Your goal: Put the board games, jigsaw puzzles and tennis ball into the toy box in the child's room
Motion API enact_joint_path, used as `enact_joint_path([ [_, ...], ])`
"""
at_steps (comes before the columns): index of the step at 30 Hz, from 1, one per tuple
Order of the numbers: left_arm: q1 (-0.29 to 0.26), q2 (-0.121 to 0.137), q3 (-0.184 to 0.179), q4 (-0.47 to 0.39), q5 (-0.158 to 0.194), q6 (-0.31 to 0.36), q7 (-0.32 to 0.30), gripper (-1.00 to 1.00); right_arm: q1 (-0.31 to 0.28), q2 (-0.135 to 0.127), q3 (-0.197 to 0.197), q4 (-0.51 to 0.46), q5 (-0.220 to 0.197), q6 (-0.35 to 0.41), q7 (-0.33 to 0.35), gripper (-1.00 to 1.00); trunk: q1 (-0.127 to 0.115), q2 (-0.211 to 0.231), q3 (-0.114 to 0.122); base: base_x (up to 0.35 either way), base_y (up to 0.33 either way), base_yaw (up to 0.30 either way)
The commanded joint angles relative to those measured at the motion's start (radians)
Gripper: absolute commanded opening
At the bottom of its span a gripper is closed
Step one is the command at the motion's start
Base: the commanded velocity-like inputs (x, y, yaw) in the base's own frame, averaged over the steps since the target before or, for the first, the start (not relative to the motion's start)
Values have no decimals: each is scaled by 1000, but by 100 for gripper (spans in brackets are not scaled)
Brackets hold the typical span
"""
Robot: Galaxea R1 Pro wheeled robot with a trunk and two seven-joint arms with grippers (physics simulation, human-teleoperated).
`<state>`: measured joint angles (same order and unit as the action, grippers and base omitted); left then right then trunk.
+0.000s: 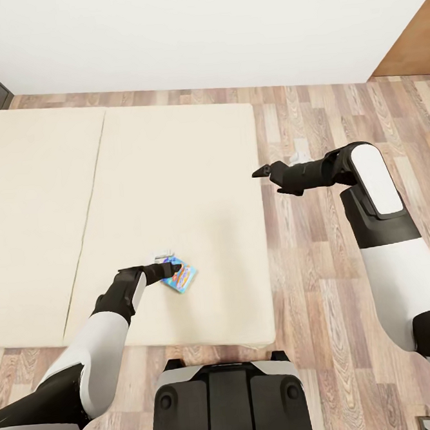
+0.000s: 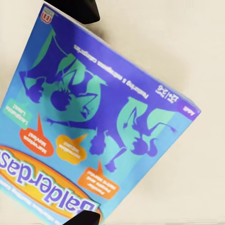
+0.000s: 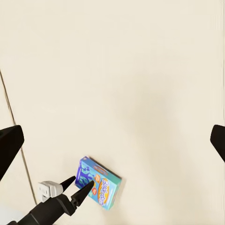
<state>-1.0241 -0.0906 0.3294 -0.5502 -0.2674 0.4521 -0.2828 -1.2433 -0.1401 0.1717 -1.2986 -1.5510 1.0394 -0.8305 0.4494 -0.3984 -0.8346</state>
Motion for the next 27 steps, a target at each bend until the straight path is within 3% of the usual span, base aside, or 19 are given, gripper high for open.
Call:
enact_joint_path([
  [1, -1, -2, 8, -2, -10, 5, -8, 100, -1, -1, 2, -1, -9, 1, -10, 100, 1, -2, -1, 0, -122, 0],
  [27, -1, -2, 12, -2, -10, 5, -9, 100, -1, -4, 2, -1, -9, 2, -10, 100, 1, -2, -1, 0, -171, 0],
])
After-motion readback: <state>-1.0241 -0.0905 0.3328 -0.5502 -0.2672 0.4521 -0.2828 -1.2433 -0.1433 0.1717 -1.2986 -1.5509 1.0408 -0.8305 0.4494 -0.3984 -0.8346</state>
